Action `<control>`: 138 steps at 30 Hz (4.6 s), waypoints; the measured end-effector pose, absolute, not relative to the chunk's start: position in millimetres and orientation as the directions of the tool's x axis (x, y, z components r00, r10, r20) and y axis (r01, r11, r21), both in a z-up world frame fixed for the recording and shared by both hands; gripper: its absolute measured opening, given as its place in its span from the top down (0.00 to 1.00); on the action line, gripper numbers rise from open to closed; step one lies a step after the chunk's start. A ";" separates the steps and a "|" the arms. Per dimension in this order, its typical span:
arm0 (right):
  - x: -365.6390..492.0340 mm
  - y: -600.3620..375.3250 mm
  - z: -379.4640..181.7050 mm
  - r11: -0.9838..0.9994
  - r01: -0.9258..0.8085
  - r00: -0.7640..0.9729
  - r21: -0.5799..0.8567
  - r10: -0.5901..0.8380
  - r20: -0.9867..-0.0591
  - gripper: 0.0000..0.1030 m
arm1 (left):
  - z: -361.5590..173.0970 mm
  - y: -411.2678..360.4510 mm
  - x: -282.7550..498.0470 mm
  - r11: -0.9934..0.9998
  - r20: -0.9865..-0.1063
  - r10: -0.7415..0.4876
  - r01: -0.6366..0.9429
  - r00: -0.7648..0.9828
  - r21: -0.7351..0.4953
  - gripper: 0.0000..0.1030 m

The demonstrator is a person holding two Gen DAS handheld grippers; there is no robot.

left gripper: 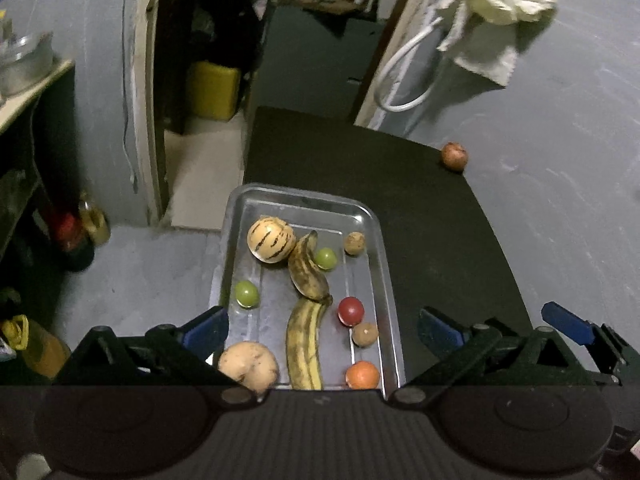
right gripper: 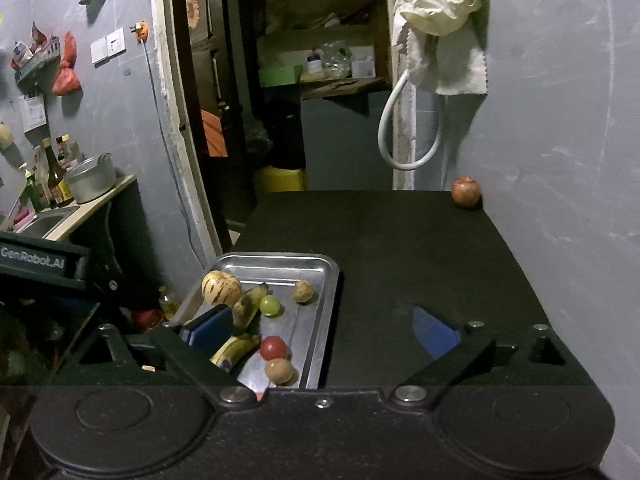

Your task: Organize fruits

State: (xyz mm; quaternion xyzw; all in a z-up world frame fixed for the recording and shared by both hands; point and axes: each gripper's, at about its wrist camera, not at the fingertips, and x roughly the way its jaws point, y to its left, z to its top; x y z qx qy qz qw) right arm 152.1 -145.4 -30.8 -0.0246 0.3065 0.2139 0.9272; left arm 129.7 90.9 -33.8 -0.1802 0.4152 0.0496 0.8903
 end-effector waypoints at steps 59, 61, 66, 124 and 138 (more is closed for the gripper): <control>8.3 -222.2 -30.7 0.879 -0.465 0.672 0.111 0.431 -0.602 0.01 | -35.1 18.9 -44.8 0.968 -0.727 0.133 -0.246 0.674 -0.050 0.01; 6.4 -223.3 -30.9 0.875 -0.470 0.671 0.116 0.440 -0.597 0.01 | -35.5 18.3 -47.5 0.967 -0.727 0.136 -0.248 0.673 -0.049 0.01; 0.4 -222.2 -31.6 0.878 -0.472 0.694 0.083 0.427 -0.580 0.01 | -35.1 15.9 -54.5 0.967 -0.724 0.142 -0.252 0.676 -0.046 0.01; -23.4 -186.4 -66.9 0.932 -0.357 0.750 0.064 0.327 -0.575 0.01 | -81.0 60.5 -71.8 0.984 -0.710 0.023 -0.142 0.704 -0.109 0.01; -20.4 -184.8 -67.4 0.929 -0.364 0.744 0.064 0.331 -0.581 0.01 | -82.6 62.1 -68.9 0.982 -0.714 0.030 -0.155 0.699 -0.111 0.01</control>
